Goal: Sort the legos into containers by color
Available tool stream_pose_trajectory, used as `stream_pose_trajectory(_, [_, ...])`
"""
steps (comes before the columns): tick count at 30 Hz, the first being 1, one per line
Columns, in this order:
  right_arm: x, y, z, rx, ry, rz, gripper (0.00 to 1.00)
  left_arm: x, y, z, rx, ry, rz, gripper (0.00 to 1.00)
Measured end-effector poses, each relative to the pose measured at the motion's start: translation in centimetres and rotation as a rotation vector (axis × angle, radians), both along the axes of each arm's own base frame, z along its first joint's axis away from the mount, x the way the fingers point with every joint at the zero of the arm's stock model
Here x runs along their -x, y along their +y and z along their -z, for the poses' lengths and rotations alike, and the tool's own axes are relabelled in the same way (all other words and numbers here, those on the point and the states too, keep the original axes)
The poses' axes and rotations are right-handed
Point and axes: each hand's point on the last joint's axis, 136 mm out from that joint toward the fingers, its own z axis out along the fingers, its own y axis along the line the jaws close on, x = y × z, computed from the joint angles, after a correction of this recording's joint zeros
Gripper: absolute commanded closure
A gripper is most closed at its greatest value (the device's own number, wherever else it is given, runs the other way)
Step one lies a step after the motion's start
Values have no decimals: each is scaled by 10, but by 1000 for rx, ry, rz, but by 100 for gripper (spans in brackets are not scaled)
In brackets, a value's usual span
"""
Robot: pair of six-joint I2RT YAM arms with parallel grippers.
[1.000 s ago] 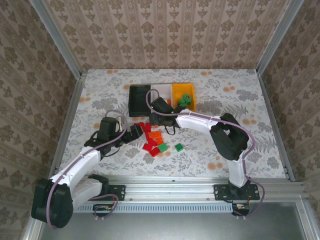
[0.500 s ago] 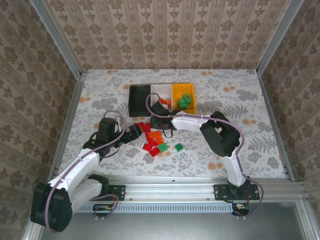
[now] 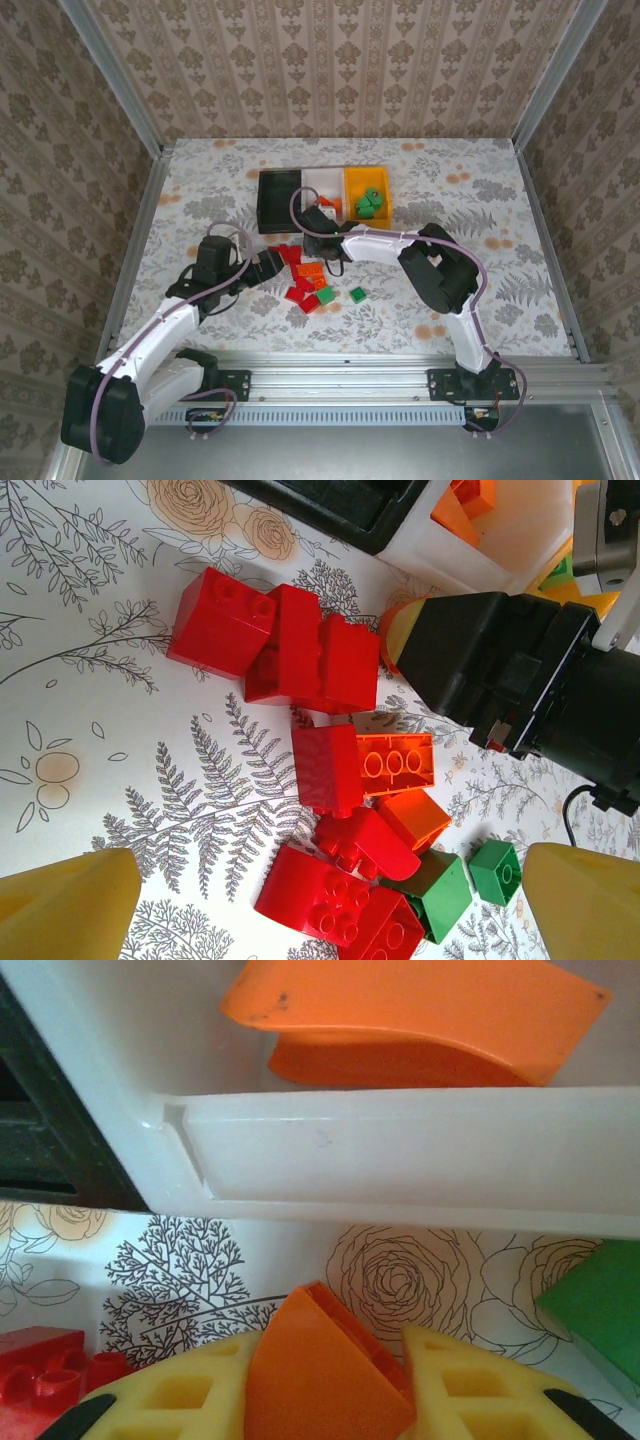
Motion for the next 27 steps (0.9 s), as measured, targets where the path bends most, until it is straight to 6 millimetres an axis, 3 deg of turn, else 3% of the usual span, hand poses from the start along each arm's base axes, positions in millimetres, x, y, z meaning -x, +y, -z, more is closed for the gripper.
stream_pose_trajectory(7, [17,-1,-6,42,-29,-47,70,0,0,1,-1,4,0,0])
stream_pose_trajectory(10, [21,-6,-26,52,-62,-69,70,0,0,1,-2,4,0,0])
stream_pose_trajectory(13, [16,-6,-60,43,-123,-95,70,0,0,2,-3,7,0,0])
stream_pose_trajectory(16, [-3,-7,-89,37,-174,-101,70,-3,-1,5,-9,24,0,0])
stream_pose_trajectory(20, [-53,-17,-110,31,-209,-71,70,-6,-4,11,-13,53,7,0])
stream_pose_trajectory(23, [-87,-28,-107,44,-213,-42,68,-5,-4,12,-13,58,9,0])
stream_pose_trajectory(27, [-113,-39,-87,83,-172,-34,62,-4,-3,9,-11,51,8,0])
